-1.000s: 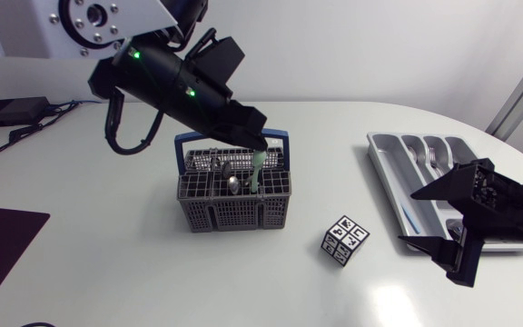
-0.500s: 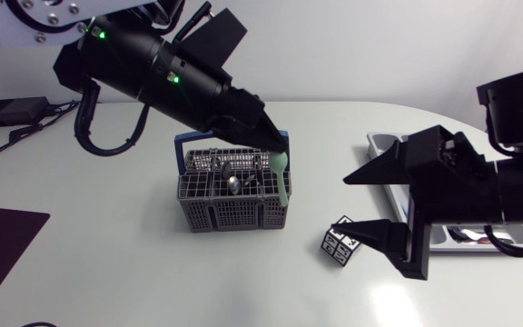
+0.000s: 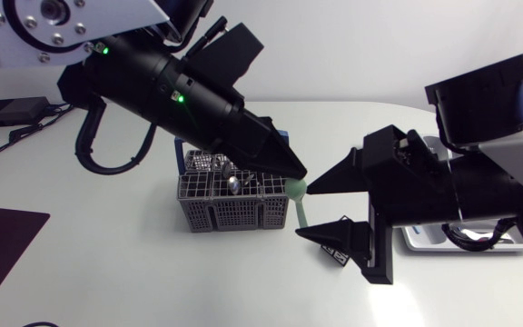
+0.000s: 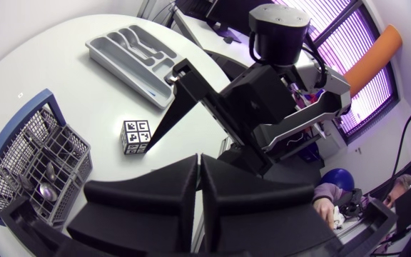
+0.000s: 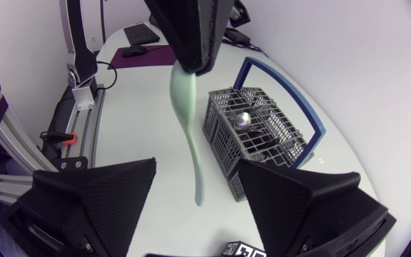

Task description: Transfer all utensils from the basket to the drawer tray.

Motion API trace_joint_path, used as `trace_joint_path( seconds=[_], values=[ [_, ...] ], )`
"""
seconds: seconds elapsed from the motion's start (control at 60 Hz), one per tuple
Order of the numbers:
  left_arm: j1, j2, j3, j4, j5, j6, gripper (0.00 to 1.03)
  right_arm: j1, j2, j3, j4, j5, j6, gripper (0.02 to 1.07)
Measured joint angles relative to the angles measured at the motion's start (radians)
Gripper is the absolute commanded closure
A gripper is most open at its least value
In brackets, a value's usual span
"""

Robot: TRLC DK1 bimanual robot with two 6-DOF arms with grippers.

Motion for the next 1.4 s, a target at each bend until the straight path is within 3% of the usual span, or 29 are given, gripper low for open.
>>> trace_joint_path(
  seconds=[0.317, 0.483, 0.55, 0.633, 0.783, 1.083, 1.4],
  values=[
    [-0.005, -0.003, -0.004, 0.000, 0.020, 0.000, 1.00, 0.014, -0.004, 0.000, 0.027, -0.009, 0.003, 0.95],
    [-0.005, -0.005, -0.005, 0.000, 0.022, 0.000, 1.00, 0.016, -0.004, 0.000, 0.028, -0.009, 0.003, 1.01],
    [-0.005, -0.005, -0.005, 0.000, 0.021, 0.000, 0.96, 0.021, -0.004, 0.000, 0.024, -0.010, 0.003, 1.01],
    [-0.004, -0.006, -0.005, 0.001, 0.021, 0.000, 0.78, 0.026, -0.005, 0.000, 0.019, -0.017, 0.003, 1.01],
    [0.008, -0.027, -0.005, 0.006, 0.025, 0.000, 0.55, 0.030, -0.010, -0.005, -0.010, -0.016, -0.001, 1.01],
    [0.108, -0.051, -0.003, 0.078, -0.001, -0.023, 0.51, -0.107, -0.032, -0.066, -0.078, -0.005, -0.105, 1.01],
    [0.122, -0.051, -0.034, 0.155, -0.294, -0.022, 0.51, -0.563, -0.049, -0.101, -0.140, 0.002, -0.429, 1.01]
  ],
)
